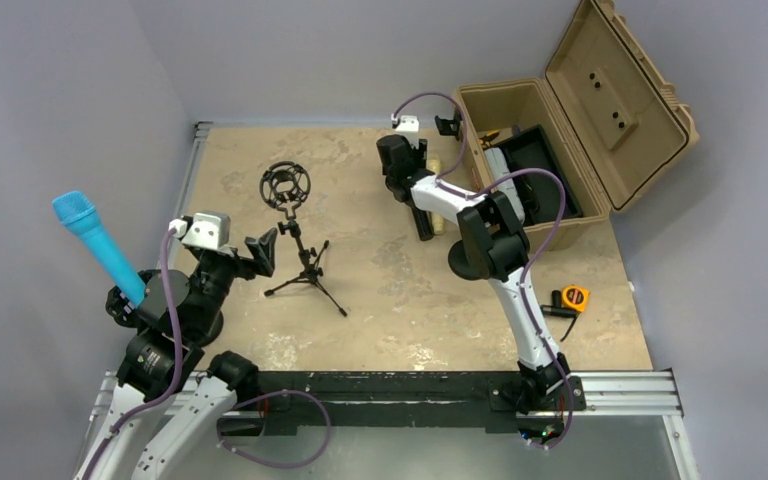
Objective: Remove the microphone from the stand
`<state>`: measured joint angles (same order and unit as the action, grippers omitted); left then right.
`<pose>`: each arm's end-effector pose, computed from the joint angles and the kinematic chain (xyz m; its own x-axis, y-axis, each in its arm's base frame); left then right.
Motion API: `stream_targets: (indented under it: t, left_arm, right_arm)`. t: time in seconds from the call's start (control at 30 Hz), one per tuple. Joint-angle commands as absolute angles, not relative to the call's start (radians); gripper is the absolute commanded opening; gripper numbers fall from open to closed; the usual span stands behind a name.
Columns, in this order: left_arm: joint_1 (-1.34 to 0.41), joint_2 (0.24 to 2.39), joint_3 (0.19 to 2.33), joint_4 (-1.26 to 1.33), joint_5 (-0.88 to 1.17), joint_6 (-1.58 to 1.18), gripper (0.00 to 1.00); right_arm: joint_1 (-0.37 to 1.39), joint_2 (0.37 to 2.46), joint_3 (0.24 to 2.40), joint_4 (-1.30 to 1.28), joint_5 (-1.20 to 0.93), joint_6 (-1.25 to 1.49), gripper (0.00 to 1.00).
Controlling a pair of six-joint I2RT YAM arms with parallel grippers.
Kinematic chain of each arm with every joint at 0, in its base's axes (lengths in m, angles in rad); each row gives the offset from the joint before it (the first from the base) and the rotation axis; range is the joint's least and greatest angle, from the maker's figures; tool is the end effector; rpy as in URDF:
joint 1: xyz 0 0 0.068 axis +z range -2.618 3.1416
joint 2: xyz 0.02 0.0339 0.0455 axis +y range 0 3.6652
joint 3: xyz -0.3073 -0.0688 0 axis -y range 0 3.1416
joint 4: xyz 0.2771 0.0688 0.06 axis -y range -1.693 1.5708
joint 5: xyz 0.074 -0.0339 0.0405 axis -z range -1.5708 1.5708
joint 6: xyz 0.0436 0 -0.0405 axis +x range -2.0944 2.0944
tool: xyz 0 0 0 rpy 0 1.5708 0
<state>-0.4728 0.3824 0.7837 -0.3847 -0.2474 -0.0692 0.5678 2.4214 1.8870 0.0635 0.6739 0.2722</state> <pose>0.0786 -0.0282 0.3936 -0.0007 -0.0749 -0.9972 0.2240 0.9718 -0.0732 0.5342 0.3085 0.1776 -0.3553 0.0225 -0.9345 0.1497 0.9882 -0.0331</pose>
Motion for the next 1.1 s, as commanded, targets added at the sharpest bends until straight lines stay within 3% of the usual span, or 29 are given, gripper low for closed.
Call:
stream_targets:
  t: [0.0, 0.13, 0.33, 0.6, 0.8, 1.07]
  left_arm:
    - [-0.480, 0.394, 0.818, -0.368, -0.239, -0.088, 0.84]
    - [-0.480, 0.398, 0.819, -0.367, -0.228, -0.086, 0.84]
    - [-0.480, 0.411, 0.818, -0.364, -0.207, -0.086, 0.84]
    - [-0.482, 0.443, 0.821, -0.353, -0.096, -0.083, 0.87]
    - [-0.481, 0.464, 0.818, -0.340, -0.035, -0.082, 0.87]
    - [-0.481, 0.501, 0.825, -0.344, -0.028, -0.082, 0.86]
  right_arm:
    - [0.564, 2.408, 1.907, 0.101, 0.716, 0.269, 0.62]
    - [0.563, 2.413, 1.905, 0.096, 0.724, 0.259, 0.67]
    - [0.564, 2.362, 1.900, 0.063, 0.728, 0.262, 0.69]
    - [0.606, 2.123, 1.810, 0.081, 0.514, 0.230, 0.68]
    - [0.612, 1.914, 1.564, 0.214, 0.152, 0.239, 0.69]
    - [0.619, 1.770, 1.222, 0.543, -0.601, 0.239, 0.70]
